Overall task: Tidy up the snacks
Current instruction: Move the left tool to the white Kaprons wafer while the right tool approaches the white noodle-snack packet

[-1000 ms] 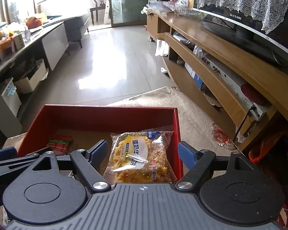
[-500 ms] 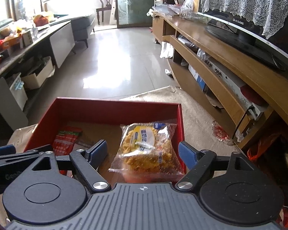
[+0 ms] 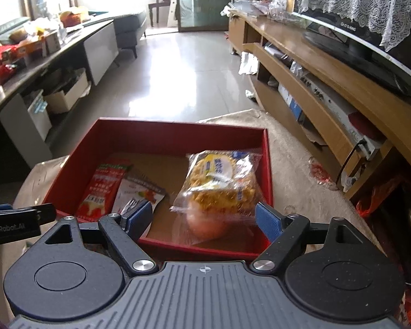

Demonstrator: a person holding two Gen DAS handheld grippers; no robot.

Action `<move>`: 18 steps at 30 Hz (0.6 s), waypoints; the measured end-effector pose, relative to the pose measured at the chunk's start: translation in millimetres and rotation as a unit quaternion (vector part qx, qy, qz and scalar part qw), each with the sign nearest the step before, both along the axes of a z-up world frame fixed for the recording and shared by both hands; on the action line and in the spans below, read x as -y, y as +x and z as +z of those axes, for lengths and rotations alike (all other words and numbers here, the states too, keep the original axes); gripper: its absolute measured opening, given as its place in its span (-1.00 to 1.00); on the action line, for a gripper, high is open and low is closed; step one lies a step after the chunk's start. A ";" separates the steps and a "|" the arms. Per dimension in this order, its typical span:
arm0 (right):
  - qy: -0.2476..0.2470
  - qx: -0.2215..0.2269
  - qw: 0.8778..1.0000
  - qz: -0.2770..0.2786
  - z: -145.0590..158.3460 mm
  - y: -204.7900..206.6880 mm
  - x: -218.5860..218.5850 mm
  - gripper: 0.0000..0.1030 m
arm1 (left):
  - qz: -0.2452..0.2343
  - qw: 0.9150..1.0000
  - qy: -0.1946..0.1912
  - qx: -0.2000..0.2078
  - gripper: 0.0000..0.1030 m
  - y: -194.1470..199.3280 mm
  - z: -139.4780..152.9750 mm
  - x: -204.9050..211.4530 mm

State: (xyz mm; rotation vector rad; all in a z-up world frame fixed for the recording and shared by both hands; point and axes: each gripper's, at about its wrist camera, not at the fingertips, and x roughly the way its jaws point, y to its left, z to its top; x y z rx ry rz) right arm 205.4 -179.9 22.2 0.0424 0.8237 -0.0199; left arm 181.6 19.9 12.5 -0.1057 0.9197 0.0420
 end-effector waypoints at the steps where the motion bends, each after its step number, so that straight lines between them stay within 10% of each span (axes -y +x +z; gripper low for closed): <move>1: 0.000 -0.003 1.000 0.003 -1.3 -1.0 -1.7 0.68 | 0.000 1.000 -0.001 -0.004 0.49 -1.5 -1.8 -3.1; 18: 0.014 -0.071 0.994 0.086 -21.8 -19.0 -62.6 0.69 | 0.046 0.995 -0.023 -0.090 0.49 -4.0 -47.8 -56.3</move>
